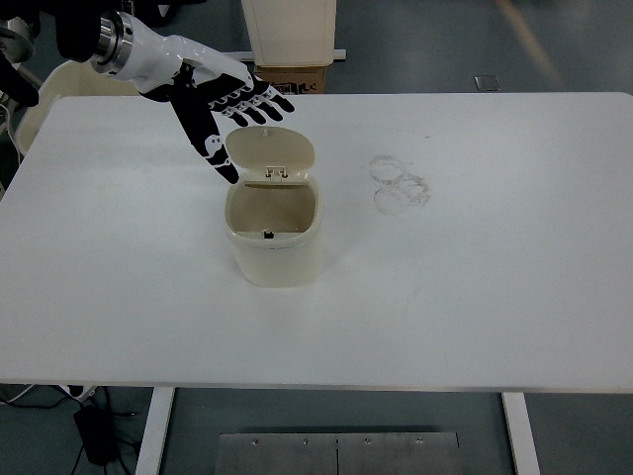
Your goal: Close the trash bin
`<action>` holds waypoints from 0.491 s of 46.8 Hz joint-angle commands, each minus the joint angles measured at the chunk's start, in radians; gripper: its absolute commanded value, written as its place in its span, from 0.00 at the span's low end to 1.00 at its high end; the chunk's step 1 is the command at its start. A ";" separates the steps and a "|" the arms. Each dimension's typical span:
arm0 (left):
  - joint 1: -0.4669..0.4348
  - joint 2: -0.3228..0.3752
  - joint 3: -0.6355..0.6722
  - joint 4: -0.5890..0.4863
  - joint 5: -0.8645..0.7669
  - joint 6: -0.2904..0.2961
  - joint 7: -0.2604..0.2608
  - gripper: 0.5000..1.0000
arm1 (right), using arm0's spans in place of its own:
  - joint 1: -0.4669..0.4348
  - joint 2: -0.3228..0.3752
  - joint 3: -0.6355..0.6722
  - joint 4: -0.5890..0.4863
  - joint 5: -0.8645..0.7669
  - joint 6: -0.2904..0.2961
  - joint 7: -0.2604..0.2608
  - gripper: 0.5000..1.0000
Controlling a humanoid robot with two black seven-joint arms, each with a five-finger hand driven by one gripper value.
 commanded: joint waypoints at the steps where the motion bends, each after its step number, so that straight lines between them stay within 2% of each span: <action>1: 0.001 0.001 0.000 -0.011 0.000 0.000 0.001 1.00 | 0.000 0.000 0.000 0.000 0.000 0.000 0.000 0.99; 11: 0.006 0.023 0.001 -0.091 0.000 0.000 0.001 1.00 | 0.000 0.000 0.000 0.000 0.000 0.000 0.000 0.99; 23: 0.017 0.020 0.001 -0.105 0.000 0.000 0.001 1.00 | 0.000 0.000 0.000 0.000 0.000 0.000 0.000 0.99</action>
